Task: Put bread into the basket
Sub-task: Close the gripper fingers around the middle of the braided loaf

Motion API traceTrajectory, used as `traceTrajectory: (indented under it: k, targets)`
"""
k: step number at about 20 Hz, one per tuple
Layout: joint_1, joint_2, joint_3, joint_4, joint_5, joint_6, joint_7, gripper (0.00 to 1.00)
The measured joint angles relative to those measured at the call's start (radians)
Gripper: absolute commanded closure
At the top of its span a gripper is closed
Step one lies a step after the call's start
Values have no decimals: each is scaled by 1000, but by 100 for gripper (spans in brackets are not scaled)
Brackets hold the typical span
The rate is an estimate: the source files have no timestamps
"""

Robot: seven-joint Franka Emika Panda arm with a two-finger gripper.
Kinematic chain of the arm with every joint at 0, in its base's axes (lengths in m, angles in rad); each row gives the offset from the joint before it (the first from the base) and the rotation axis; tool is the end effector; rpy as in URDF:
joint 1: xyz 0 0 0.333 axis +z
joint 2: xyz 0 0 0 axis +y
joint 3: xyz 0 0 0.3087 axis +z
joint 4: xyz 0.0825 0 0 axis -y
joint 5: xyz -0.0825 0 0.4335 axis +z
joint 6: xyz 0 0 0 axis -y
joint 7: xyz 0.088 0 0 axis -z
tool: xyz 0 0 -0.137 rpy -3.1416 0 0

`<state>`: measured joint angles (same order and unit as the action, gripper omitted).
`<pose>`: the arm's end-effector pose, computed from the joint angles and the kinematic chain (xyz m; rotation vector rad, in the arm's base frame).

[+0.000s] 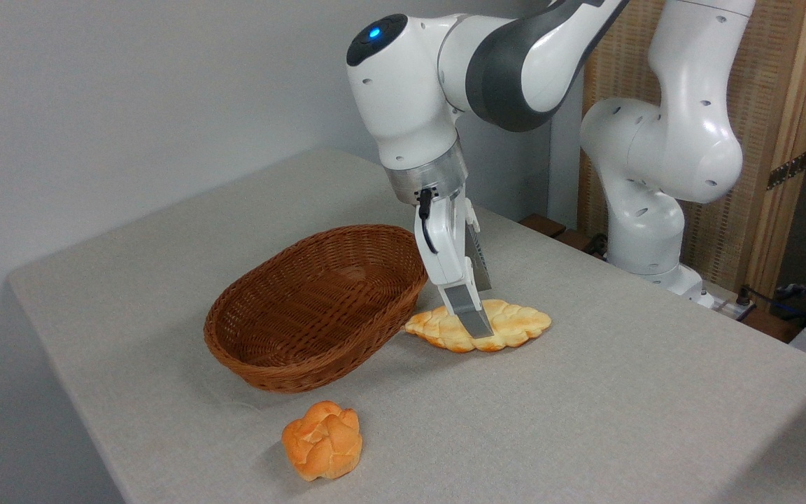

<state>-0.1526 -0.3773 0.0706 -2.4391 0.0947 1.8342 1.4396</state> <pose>0.4385 -0.0270 0.3652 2.1490 -2.1359 -0.3297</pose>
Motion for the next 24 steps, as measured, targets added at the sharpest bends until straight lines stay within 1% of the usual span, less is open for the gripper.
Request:
traceTrajectory:
  k: [3,6,7,11,15,19,21,22,24]
  targets:
    - [-7,3,0,-1,8,0,3,2]
    - [-19,8,0,-1,50,0,3,2]
    - [-21,10,0,-2,58,0,3,2]
    - [-33,18,0,-3,63,5,3,2]
    - [-35,27,0,-3,63,43,3,2]
    - [-40,38,0,-4,63,68,3,12]
    - [-46,42,0,-4,63,68,3,28]
    - [-47,43,0,-4,63,68,3,39]
    - [-49,46,0,-5,63,69,3,48]
